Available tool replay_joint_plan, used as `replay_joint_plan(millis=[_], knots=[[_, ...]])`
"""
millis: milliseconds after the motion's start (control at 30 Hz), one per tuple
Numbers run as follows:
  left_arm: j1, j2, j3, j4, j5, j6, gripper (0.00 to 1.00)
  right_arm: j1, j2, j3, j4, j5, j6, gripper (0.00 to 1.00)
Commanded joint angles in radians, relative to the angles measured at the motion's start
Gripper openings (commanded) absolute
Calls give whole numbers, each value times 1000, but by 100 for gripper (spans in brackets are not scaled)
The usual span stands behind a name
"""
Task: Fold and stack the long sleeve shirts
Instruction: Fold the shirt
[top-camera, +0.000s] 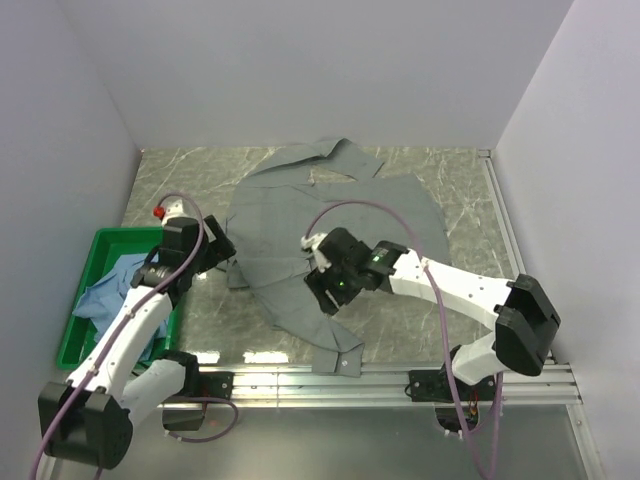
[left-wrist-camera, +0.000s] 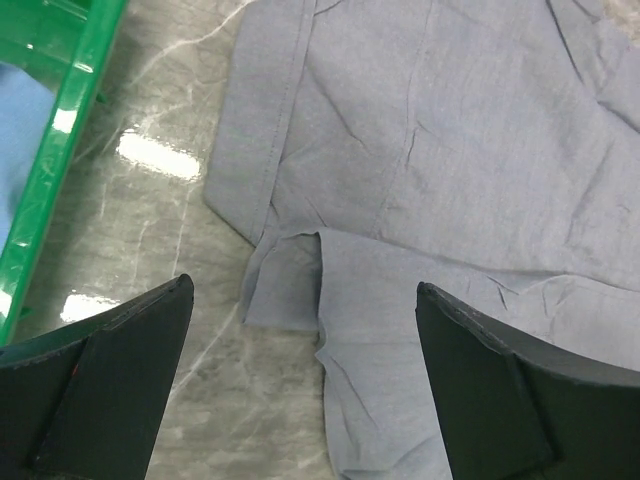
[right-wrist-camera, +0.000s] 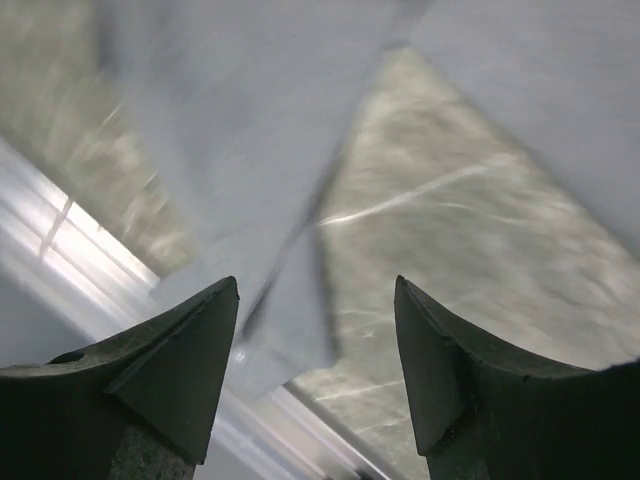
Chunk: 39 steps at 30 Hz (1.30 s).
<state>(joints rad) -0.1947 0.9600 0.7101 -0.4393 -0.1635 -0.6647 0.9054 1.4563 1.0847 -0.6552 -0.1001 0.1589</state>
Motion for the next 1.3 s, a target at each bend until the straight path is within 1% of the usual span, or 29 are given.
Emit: replay_joint_plan(millis=[0, 33, 167, 267, 400, 500, 567, 700, 733, 767, 800, 867, 900, 967, 1000, 1133, 1233, 1267], knots=[[3, -58, -30, 66, -25, 36, 99, 62, 15, 6, -7, -22, -97, 71], [5, -78, -40, 68, -24, 37, 99, 102, 39, 10, -9, -23, -108, 71], [3, -116, -104, 96, -31, 54, 99, 188, 125, 56, -37, -20, -143, 71], [3, -119, -120, 113, -53, 50, 98, 242, 202, 93, -53, 25, -151, 70], [3, -112, -121, 129, -82, 43, 97, 276, 286, 124, -61, 69, -150, 68], [3, -106, -120, 134, -96, 45, 97, 302, 315, 135, -69, 99, -150, 67], [5, -96, -116, 132, -106, 47, 97, 308, 348, 142, -72, 99, -176, 64], [3, -89, -115, 132, -108, 47, 97, 313, 380, 156, -72, 141, -171, 55], [3, -89, -115, 134, -107, 47, 97, 313, 381, 158, -72, 151, -171, 48], [3, -90, -116, 137, -107, 47, 97, 313, 383, 164, -72, 160, -173, 45], [3, -89, -116, 137, -107, 47, 96, 313, 391, 165, -73, 174, -174, 38], [3, -86, -115, 137, -108, 48, 97, 313, 394, 172, -77, 183, -179, 27], [3, -83, -113, 137, -105, 50, 96, 314, 391, 170, -78, 194, -179, 15], [3, -83, -113, 139, -102, 53, 97, 311, 375, 172, -76, 215, -182, 2], [3, -84, -113, 142, -97, 54, 97, 308, 354, 175, -78, 247, -188, 0], [3, -93, -116, 148, -80, 57, 97, 256, 305, 221, -125, 267, -208, 0], [5, -96, -118, 151, -80, 59, 97, 175, 257, 295, -176, 281, -232, 0], [3, -96, -120, 151, -79, 59, 96, 123, 251, 316, -184, 284, -236, 0]])
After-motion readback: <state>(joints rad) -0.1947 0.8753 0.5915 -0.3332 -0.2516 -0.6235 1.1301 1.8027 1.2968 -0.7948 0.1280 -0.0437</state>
